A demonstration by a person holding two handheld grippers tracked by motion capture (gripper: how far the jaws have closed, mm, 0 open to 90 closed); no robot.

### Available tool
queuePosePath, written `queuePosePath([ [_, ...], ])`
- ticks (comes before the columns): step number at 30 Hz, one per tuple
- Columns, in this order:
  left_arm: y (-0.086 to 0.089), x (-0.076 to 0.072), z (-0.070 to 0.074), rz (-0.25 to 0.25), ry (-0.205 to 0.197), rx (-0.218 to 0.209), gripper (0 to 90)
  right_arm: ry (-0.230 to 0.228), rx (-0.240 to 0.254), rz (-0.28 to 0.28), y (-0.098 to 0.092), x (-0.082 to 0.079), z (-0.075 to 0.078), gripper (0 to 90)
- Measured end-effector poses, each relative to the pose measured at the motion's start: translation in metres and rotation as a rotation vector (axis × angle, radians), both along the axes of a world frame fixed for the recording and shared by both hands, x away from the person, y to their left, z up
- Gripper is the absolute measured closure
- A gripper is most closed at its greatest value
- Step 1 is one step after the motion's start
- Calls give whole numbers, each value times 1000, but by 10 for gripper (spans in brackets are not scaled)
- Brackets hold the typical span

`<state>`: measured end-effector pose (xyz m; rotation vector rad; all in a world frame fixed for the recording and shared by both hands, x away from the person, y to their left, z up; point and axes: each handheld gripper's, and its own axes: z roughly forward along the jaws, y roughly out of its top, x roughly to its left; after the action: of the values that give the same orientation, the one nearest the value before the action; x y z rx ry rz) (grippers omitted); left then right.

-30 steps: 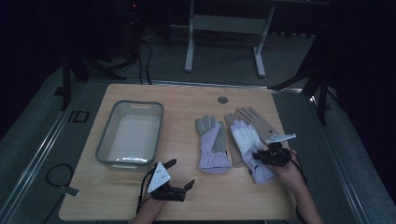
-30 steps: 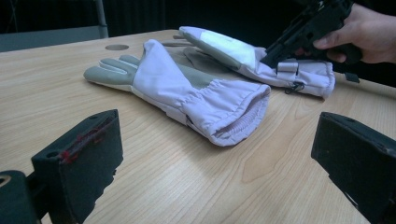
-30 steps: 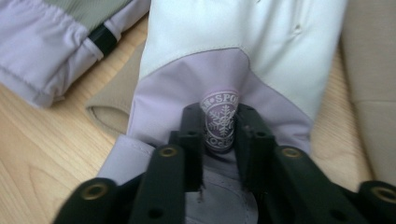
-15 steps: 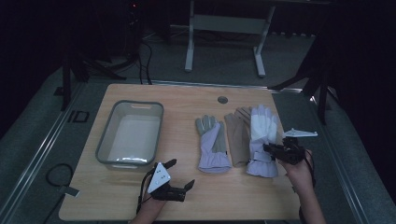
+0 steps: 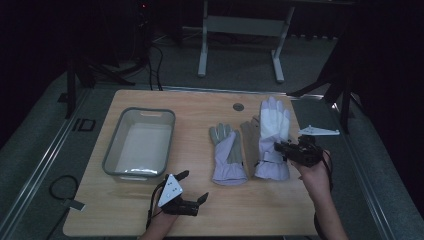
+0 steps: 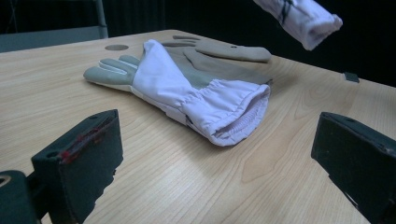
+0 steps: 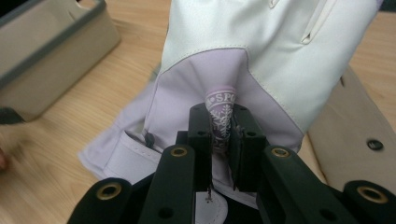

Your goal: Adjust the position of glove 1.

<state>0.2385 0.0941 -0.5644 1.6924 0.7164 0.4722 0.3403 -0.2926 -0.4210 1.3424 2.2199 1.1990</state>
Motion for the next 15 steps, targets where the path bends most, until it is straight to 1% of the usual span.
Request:
queuePosePath([
  [3, 0, 0, 0, -1, 0, 1, 19, -8, 2, 4, 16, 0, 7, 805],
  [5, 0, 0, 0, -1, -1, 1, 19, -13, -8, 11, 28, 0, 10, 805],
  [6, 0, 0, 0, -1, -2, 1, 19, -8, -7, 14, 34, 0, 10, 805],
  [10, 0, 0, 0, -2, -3, 2, 19, 5, -12, 31, 58, 1, 8, 804],
  [13, 0, 0, 0, -3, -4, 4, 19, 2, -16, 24, 75, 1, 4, 804],
  [15, 0, -1, 0, -3, -5, 4, 19, 15, -20, 32, 86, 3, 1, 803],
])
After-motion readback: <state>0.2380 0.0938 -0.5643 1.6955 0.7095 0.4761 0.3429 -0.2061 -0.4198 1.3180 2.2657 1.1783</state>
